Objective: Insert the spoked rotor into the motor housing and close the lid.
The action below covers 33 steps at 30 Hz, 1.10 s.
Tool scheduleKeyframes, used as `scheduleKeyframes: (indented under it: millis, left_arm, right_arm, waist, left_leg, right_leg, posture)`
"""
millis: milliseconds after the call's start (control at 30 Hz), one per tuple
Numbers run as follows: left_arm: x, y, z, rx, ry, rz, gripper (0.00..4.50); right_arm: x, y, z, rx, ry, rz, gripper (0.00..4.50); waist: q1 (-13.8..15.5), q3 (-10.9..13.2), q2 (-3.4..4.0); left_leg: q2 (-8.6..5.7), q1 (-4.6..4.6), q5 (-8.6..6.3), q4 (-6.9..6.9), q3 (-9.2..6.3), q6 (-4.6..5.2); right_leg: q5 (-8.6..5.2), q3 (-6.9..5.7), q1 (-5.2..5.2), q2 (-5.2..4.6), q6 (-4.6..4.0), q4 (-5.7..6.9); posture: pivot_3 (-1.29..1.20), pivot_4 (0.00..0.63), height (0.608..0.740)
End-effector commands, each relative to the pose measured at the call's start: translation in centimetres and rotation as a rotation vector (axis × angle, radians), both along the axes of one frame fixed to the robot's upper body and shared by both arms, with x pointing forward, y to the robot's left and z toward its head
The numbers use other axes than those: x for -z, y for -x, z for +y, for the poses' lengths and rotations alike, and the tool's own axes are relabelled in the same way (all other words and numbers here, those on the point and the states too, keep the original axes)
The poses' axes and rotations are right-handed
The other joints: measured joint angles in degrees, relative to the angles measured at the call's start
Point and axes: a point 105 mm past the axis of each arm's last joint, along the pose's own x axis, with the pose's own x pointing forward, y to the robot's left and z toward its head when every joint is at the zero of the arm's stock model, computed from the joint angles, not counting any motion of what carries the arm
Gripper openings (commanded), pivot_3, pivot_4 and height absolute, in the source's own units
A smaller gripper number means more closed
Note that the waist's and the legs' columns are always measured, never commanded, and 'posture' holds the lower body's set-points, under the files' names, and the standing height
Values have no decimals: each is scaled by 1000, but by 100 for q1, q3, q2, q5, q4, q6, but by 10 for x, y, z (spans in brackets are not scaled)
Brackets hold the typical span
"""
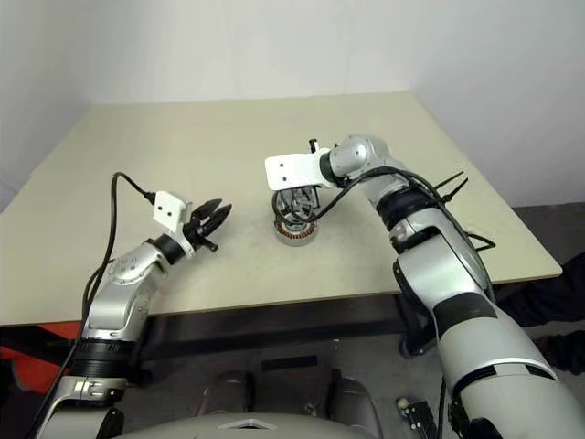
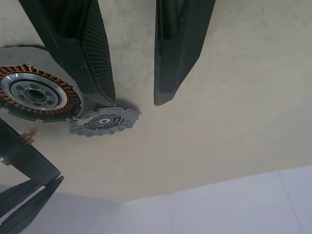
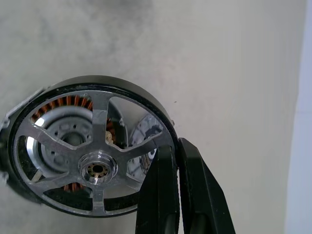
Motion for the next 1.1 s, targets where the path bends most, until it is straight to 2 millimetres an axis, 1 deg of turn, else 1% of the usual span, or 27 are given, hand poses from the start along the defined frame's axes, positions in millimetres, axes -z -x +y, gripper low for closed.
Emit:
scheduleKeyframes:
  millis: [33,133,267,400,533,867,1033,1067,1100]
  left_arm:
    - [-14,1,-3,-1,3,-66,1301]
    - [-13,2,-3,-10,7,-66,1301]
    - [-13,4,0,-21,6,-67,1301]
    - [-12,6,2,-27,-1,-63,1301]
    - [-12,7,2,-27,-5,-62,1301]
    - [-12,7,4,-30,-12,-61,1301]
    - [-11,8,4,-31,-14,-58,1301]
    - [-11,8,4,-31,-13,-57,1301]
    - [-10,8,4,-31,-13,-56,1301]
  right_arm:
    - [-10,-2,1,-53,84,-55,28]
    - [1,-4,1,-52,143,-57,28]
    - [9,-5,7,-48,149,-49,28]
    - [11,-6,14,-49,136,-55,28]
    - [7,-6,21,-47,112,-60,28]
    - [13,-10,24,-8,114,-76,28]
    - [9,-15,25,24,91,-100,28]
    - [7,-15,26,25,85,-103,501]
    - [6,-15,27,23,78,-105,731]
  waist:
    - [-7,0,0]
    - [-32,1,0]
    - [-43,1,1]
    - [-44,1,1]
    - [-44,2,1]
    - [-49,2,2]
    - [-50,2,3]
    - [-49,3,4]
    - [-47,3,4]
  left_leg:
    - [0,-1,0,0,0,0]
    - [1,-2,0,2,0,1]
    - [2,-2,-1,2,0,1]
    - [2,-2,-1,2,0,1]
    - [3,-1,-1,3,-1,1]
    - [4,1,-1,3,-1,1]
    - [5,5,-1,4,-1,1]
    - [5,5,-1,4,-1,1]
    - [4,5,-1,4,-2,1]
  right_leg:
    - [0,0,-1,0,0,0]
    - [0,0,-2,0,-1,1]
    - [0,0,-4,1,-2,2]
    - [1,0,-4,1,-3,3]
    - [1,0,-3,1,-3,5]
    - [1,0,-4,2,-4,8]
    - [1,0,-4,2,-4,13]
    - [1,0,-4,2,-4,14]
    - [1,0,-4,2,-4,14]
  posture:
    - [0,0,740]
    - [0,0,740]
    - [0,0,740]
    - [0,0,740]
    - [0,0,740]
    - [0,0,740]
    - [0,0,740]
    - [0,0,740]
    - [0,0,740]
